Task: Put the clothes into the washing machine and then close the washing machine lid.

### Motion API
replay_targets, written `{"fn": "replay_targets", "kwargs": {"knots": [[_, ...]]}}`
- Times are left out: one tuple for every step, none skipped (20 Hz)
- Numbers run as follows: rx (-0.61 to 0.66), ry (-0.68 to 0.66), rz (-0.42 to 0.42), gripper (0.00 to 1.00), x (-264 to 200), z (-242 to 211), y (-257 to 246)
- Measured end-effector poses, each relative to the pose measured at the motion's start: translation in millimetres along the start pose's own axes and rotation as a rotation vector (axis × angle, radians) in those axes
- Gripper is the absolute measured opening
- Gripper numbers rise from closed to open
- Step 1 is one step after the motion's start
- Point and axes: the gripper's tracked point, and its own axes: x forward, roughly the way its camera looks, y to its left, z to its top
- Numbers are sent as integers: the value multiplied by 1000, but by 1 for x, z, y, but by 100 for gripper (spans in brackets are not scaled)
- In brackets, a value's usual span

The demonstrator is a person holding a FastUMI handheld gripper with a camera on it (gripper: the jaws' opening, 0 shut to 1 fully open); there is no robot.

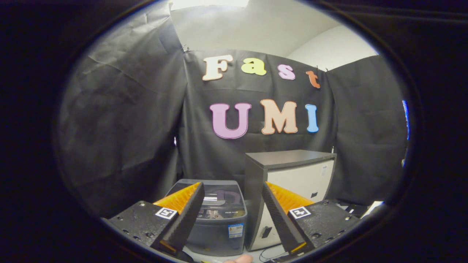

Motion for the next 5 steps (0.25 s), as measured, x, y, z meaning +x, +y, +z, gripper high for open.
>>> {"fn": "replay_targets", "kwargs": {"knots": [[-7, 3, 10, 96, 0, -2, 2], [-24, -1, 21, 96, -1, -3, 5], [-42, -2, 36, 96, -2, -3, 7], [-60, 4, 49, 95, -2, -6, 11], [-71, 11, 58, 95, -3, -11, 13]]}}
